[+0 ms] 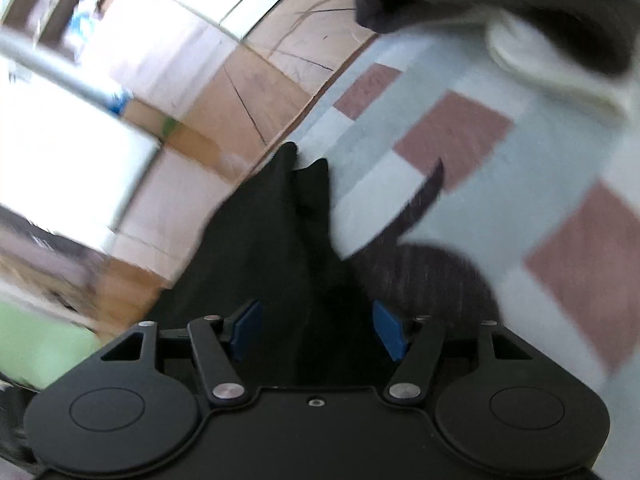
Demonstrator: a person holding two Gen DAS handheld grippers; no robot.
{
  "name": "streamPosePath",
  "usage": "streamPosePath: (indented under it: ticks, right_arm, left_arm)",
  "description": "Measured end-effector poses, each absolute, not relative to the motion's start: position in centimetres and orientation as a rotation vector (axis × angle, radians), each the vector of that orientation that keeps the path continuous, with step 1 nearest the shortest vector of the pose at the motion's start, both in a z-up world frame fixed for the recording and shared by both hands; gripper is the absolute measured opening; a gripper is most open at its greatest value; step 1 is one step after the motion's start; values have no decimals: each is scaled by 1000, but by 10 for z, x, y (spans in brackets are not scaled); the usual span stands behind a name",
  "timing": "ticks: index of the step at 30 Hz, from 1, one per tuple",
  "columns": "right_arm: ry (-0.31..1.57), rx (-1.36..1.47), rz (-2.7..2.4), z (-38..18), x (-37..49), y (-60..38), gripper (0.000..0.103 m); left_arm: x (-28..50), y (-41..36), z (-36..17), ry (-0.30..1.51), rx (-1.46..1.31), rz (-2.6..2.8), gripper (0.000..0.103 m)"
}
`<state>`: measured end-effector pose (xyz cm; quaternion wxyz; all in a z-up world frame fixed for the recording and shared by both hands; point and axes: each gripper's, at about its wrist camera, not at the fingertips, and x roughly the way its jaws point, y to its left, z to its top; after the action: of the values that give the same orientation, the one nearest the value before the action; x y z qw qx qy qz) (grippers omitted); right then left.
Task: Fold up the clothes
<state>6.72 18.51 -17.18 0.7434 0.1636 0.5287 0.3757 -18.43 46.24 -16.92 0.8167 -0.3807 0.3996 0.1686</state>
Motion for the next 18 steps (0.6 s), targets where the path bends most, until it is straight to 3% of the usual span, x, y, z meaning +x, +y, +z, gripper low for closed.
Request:
streamPosePath:
  ticks: [5, 6, 7, 9, 18]
  right_arm:
    - [1123, 156, 954, -166, 64, 230, 66]
    - [1109, 116, 979, -168, 59, 237, 44]
    - [1091, 75, 1000, -169, 54, 244, 29]
    - [1023, 2, 1010, -164, 47, 255, 23]
    - [732, -208, 1186, -52, -16, 322, 20]
  left_arm:
    - [-208, 489, -160, 708, -977, 272, 77]
    - [-207, 499, -157, 693, -973, 264, 77]
    - [-206, 510, -152, 682, -959, 258, 77]
    - [-206, 525, -145, 687, -905, 290, 77]
    - [-271, 571, -156, 628, -994, 420, 77]
